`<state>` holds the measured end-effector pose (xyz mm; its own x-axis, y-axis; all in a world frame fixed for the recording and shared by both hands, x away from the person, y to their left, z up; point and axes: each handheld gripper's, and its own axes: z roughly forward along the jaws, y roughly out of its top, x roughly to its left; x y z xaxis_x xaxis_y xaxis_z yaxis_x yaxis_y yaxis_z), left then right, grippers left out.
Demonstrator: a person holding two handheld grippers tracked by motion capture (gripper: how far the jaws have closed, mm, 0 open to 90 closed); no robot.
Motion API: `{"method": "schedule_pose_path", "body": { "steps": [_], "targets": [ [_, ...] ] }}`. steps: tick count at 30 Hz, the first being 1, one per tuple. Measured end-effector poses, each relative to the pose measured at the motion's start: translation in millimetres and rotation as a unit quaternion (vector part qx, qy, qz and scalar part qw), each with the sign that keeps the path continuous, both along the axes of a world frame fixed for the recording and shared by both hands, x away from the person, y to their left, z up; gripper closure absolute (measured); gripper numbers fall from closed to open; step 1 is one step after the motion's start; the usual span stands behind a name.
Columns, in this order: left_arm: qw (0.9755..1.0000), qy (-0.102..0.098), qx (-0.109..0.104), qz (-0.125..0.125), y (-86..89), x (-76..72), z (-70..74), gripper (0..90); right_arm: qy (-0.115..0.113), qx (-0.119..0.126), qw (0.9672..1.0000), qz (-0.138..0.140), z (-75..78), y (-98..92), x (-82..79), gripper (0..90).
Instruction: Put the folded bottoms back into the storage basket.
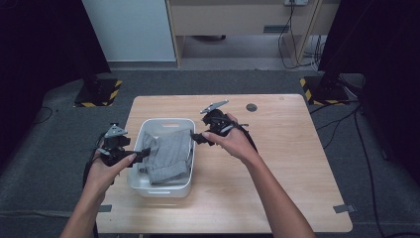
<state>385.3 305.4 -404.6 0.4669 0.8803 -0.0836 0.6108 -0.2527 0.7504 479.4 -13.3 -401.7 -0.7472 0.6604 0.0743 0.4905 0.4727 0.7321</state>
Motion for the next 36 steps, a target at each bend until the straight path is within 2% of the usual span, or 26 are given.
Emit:
{"method": "schedule_pose_path", "body": {
  "steps": [12, 16, 29, 36],
  "targets": [
    [1.0000, -0.003, 0.002, 0.006, -4.1, -3.1, -0.2, 6.2, 0.003, 0.012, 0.9999, -0.012, 3.4, -11.2, -0.3, 8.5],
    [1.0000, -0.004, 0.001, 0.000, -5.9, -5.0, 0.7, 6.1, 0.003, 0.017, 0.9997, -0.016, 6.0, -17.5, -1.4, 8.4],
    [0.9999, 0.001, 0.016, -0.005, -11.6, -8.5, -1.0, 5.7, 0.000, 0.031, 0.9988, -0.036, 9.0, -46.1, -5.1, 8.2],
    [0.9999, 0.002, 0.015, -0.007, -13.6, -11.8, -0.3, 5.3, -0.001, 0.037, 0.9983, -0.045, 7.5, -62.3, -10.0, 7.9]
  ]
}}
